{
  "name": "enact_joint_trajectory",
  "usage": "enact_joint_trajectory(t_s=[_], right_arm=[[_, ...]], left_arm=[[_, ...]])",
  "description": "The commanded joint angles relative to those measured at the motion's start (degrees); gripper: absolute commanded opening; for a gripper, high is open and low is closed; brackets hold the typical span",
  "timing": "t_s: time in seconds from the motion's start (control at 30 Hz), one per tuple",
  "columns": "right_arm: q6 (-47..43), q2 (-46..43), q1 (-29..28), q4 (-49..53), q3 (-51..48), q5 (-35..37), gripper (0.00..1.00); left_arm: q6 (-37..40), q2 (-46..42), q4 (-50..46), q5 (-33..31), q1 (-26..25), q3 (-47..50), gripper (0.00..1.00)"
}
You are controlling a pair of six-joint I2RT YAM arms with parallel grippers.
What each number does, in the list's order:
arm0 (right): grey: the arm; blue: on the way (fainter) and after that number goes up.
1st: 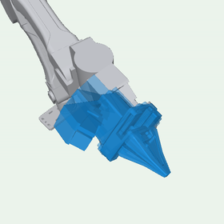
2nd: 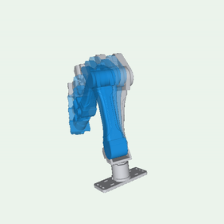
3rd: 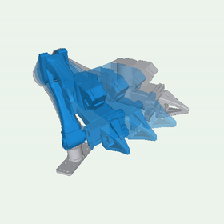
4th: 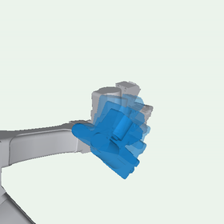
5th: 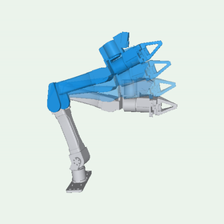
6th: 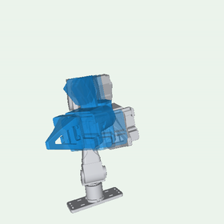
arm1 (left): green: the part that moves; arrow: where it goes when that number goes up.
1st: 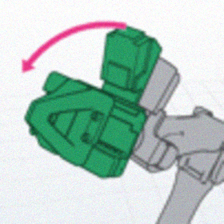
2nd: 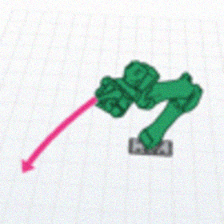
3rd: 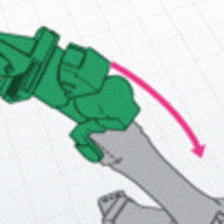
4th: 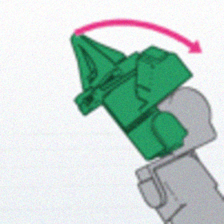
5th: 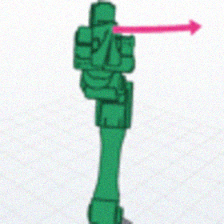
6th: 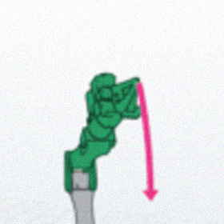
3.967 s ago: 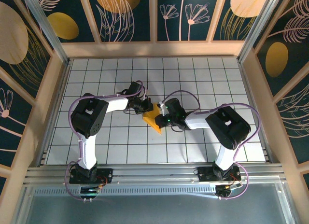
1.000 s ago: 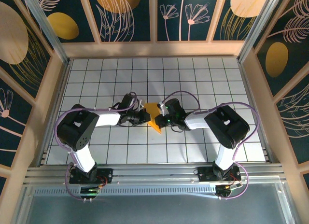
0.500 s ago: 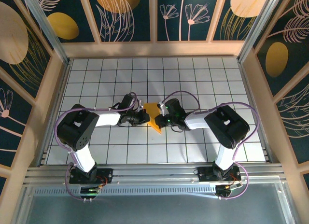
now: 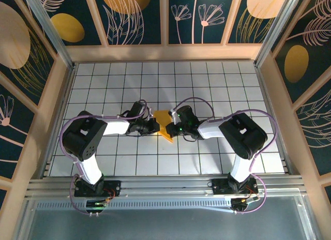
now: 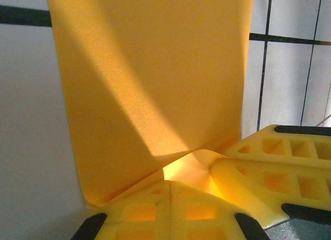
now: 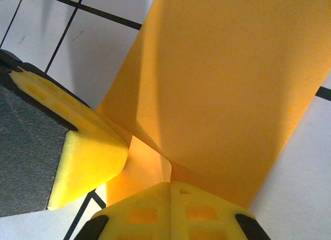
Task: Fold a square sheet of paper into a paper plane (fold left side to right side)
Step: Third fold the triangle at the center of the table.
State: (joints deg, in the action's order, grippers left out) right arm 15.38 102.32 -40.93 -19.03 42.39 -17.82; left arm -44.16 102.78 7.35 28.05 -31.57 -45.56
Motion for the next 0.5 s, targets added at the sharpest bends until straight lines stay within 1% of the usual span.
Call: enact_joint_trajectory(t_s=[0.0,0.33,0.47], right_arm=[[-0.62,1.4,-0.21,6.19,-0.1,1.65,0.0],[1.27,-1.17,0.97,6.19,1.76,0.14,0.0],[2.07,-2.55,1.9,6.26,3.23,-0.78,0.05]], left_arm=[[1.21,1.75,-2.41,-1.81,-0.1,-0.27,0.0],[1.4,3.82,-5.63,-4.49,-0.15,-0.41,0.0],[1.43,3.99,-6.29,-5.26,-0.1,-0.42,0.0]])
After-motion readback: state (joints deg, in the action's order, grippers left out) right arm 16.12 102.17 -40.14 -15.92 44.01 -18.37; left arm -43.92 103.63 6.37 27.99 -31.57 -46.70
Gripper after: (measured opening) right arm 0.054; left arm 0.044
